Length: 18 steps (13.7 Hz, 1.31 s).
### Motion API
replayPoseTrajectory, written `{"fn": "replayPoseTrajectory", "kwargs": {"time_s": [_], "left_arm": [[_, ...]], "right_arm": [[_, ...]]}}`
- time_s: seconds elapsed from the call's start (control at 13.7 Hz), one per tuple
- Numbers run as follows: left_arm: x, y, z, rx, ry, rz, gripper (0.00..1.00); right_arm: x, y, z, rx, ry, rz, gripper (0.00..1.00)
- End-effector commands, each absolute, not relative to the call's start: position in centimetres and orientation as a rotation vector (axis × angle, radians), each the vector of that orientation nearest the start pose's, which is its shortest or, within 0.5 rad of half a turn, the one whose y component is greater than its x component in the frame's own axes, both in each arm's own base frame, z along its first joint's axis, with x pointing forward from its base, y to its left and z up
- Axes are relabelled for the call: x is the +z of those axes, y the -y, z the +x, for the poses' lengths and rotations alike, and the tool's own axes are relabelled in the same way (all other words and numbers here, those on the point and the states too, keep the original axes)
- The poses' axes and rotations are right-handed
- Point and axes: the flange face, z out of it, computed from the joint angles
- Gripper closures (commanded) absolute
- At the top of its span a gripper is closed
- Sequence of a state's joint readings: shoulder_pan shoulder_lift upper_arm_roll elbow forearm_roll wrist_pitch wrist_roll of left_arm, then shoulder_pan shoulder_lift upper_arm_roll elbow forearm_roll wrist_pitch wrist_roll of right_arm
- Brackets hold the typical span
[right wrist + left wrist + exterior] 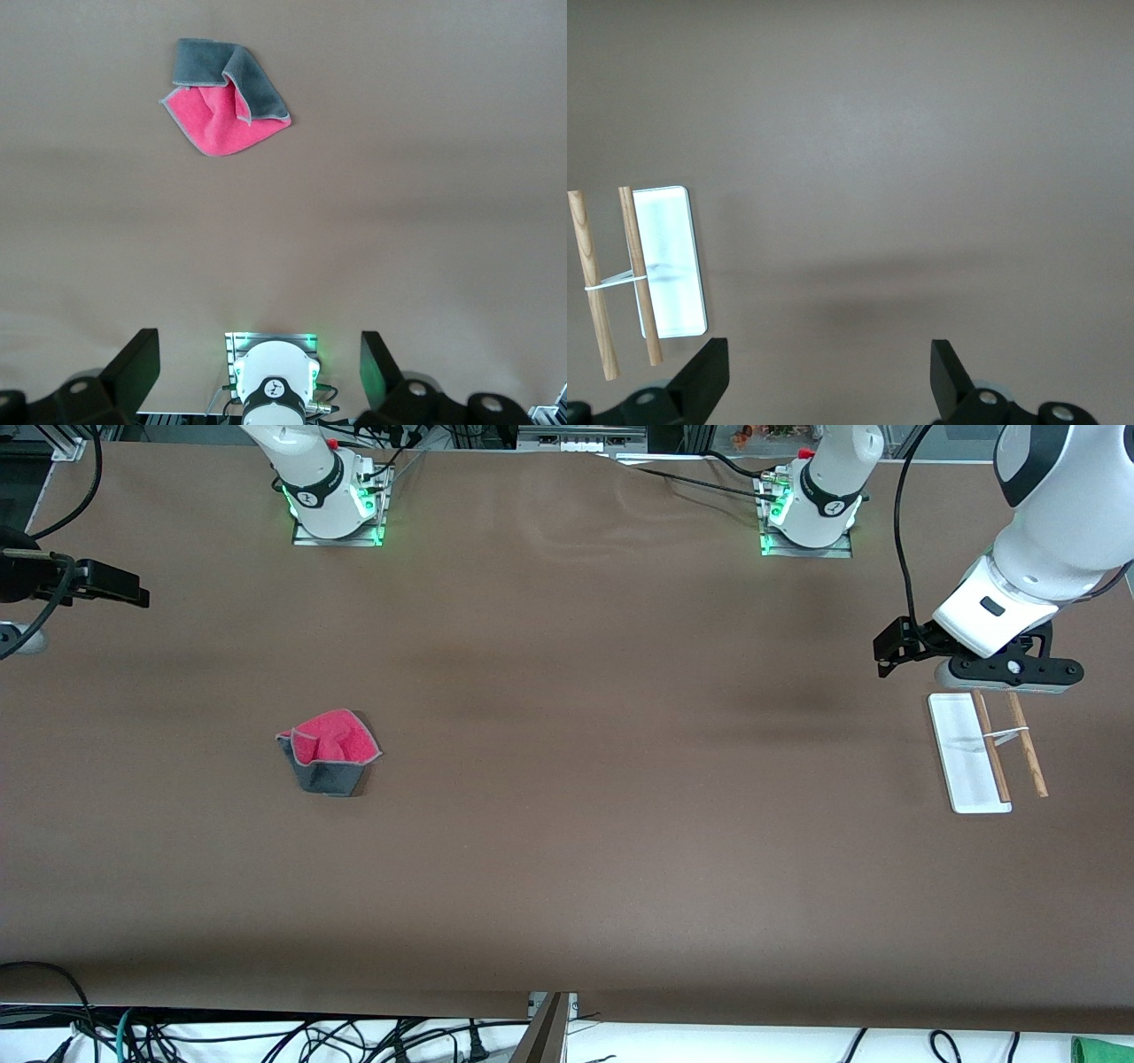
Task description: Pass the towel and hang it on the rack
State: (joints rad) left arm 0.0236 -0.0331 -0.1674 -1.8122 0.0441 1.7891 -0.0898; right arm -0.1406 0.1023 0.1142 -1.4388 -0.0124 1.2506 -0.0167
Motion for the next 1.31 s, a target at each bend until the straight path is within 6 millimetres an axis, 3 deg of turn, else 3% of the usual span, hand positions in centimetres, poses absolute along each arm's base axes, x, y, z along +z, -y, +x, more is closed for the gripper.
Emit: {"fn": "replayPoseTrajectory", "kwargs": {"time_s": [0.0,0.29,1.24], "left_arm": [[55.0,7.6,55.1,0.000,-0.102,-3.098,0.00],[55.0,7.6,55.1,0.002,-0.103,-3.094,0.00],[55.0,7.7,55.0,0.004,-0.106,-3.090,0.00]], "right_arm": [[60.8,1.7,54.8,0.433,-0.021,-3.108,0.00],[60.8,2.0,56.0,0.401,-0.013,-3.106,0.00],[60.9,1.4,56.2,0.375,0.001,-3.110,0.00]]}}
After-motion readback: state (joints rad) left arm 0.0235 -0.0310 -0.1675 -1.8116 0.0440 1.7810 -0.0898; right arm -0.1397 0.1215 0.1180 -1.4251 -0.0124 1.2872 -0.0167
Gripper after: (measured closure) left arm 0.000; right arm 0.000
